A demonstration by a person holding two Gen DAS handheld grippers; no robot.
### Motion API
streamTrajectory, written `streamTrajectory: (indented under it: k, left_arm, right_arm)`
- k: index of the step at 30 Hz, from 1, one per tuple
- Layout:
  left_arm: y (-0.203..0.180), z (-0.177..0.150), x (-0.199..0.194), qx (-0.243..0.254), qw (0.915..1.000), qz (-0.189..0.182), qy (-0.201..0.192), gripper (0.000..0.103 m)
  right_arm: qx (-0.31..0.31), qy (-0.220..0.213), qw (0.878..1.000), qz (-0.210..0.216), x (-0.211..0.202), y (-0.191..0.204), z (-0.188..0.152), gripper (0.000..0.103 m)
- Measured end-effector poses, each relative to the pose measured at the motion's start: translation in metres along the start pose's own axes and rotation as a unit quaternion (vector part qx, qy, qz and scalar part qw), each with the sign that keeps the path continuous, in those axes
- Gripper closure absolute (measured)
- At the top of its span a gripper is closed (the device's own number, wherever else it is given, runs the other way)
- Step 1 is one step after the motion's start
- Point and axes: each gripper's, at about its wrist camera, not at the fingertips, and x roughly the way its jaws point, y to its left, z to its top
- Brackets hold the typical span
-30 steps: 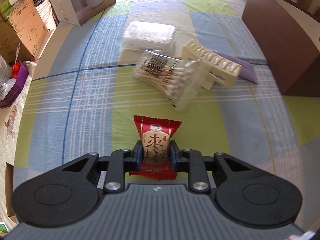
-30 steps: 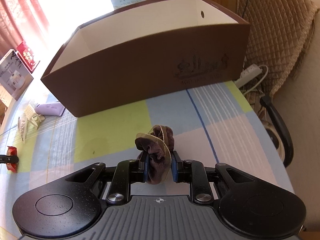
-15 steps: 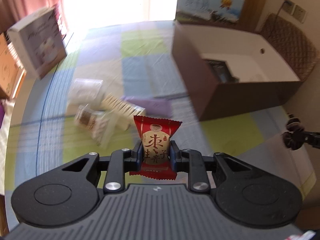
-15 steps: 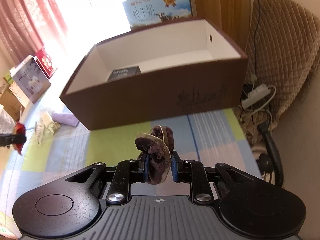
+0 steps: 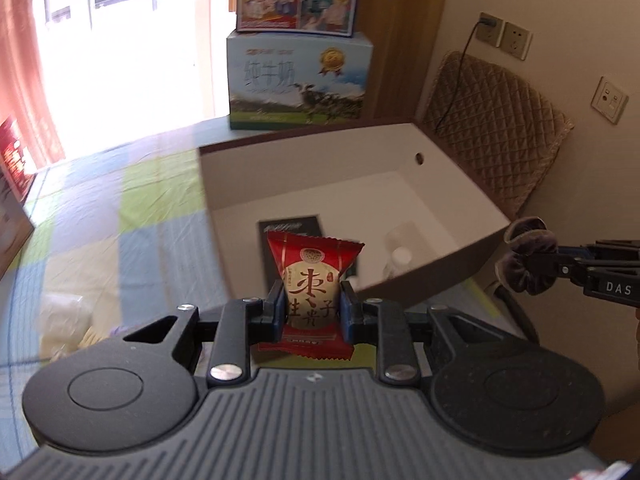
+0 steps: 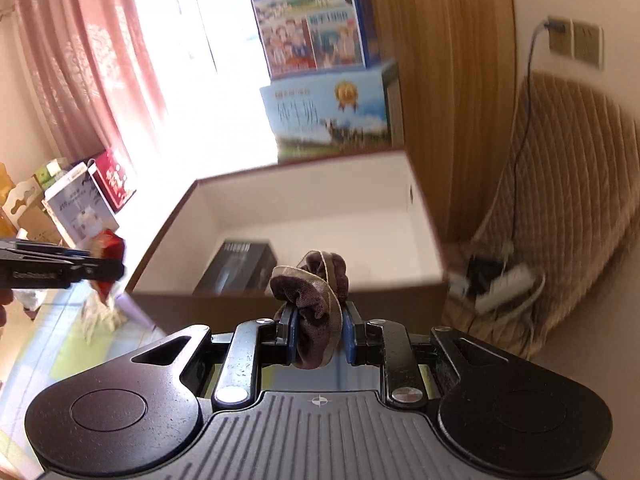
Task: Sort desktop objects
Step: 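Carry the candy packet and scrunchie over the cardboard box with both tools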
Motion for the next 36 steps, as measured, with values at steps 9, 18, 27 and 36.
streamTrajectory:
  k: [9,18,27,36]
  left_arm:
    - [-0.041,0.052,0.062,0.020,0.9997,-0.014,0.004,0.081]
    - [-0.051,0.079,0.129,0.004,0.9988,-0.010,0.048,0.081]
    - [-0.041,0.092,0.181,-0.011,0.9966,0.004,0.081,0.081]
    - [-0.027,0.098,0.215,-0.020,0.9940,0.017,0.106,0.081]
  right_arm:
    - [-0.036,0.001,0.999,0.011,0.045,-0.026,0.053,0.084]
    - [-0.069,0.057,0.996,0.009,0.110,-0.039,0.072,0.084]
    - [-0.085,0.097,0.992,-0.001,0.161,-0.047,0.080,0.084]
    - [-0.086,0.119,0.989,-0.002,0.191,-0.051,0.087,0.084]
